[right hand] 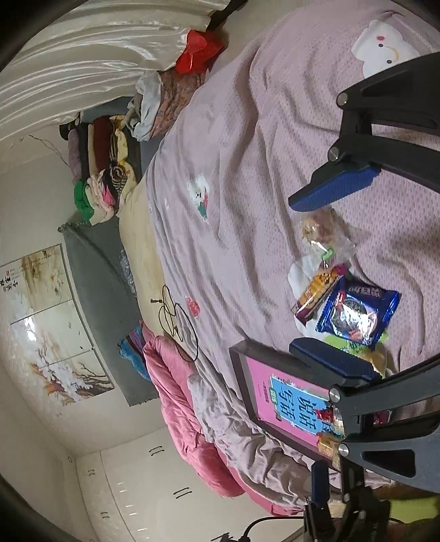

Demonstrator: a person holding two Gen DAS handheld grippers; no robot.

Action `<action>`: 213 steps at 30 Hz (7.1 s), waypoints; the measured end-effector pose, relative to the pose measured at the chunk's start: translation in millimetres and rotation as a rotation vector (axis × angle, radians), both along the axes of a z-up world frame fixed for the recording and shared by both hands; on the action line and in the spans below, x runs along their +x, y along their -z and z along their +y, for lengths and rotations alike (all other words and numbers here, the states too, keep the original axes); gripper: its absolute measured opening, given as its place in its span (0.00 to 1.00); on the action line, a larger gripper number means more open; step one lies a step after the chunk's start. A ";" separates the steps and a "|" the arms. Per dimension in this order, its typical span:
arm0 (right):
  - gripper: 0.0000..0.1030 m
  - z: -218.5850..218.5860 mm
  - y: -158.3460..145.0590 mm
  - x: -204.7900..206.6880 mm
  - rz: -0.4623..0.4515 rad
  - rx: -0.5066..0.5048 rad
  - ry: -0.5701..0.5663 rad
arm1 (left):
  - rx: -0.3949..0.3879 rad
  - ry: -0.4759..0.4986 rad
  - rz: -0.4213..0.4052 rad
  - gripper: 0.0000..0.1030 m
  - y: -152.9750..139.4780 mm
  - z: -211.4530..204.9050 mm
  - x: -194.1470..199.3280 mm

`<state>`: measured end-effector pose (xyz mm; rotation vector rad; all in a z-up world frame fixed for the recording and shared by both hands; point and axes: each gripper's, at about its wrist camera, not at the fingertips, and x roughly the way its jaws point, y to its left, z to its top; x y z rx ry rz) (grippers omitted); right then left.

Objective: Organize snacks
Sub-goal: 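Move both open tools to the snack pile beside the tray, then grasp the blue Oreo packet with the left tool while the right tool grasps the clear bagged bun, then lift the Oreo packet and bagged bun and carry them over the tray, then lower the Oreo packet and bagged bun into the tray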

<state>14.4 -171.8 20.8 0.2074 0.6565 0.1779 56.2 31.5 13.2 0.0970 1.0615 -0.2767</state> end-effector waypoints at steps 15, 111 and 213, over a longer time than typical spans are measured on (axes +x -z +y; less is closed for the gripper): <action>0.74 -19.7 21.5 13.6 0.083 0.005 0.054 | 0.012 0.088 0.065 0.69 24.3 -43.3 17.4; 0.49 -21.6 45.4 53.7 0.041 0.108 -0.133 | -0.067 0.007 0.097 0.52 41.4 -50.6 44.4; 0.50 207.5 34.4 -51.5 0.029 -0.136 -0.598 | -0.070 -0.367 0.041 0.52 46.0 171.3 -32.2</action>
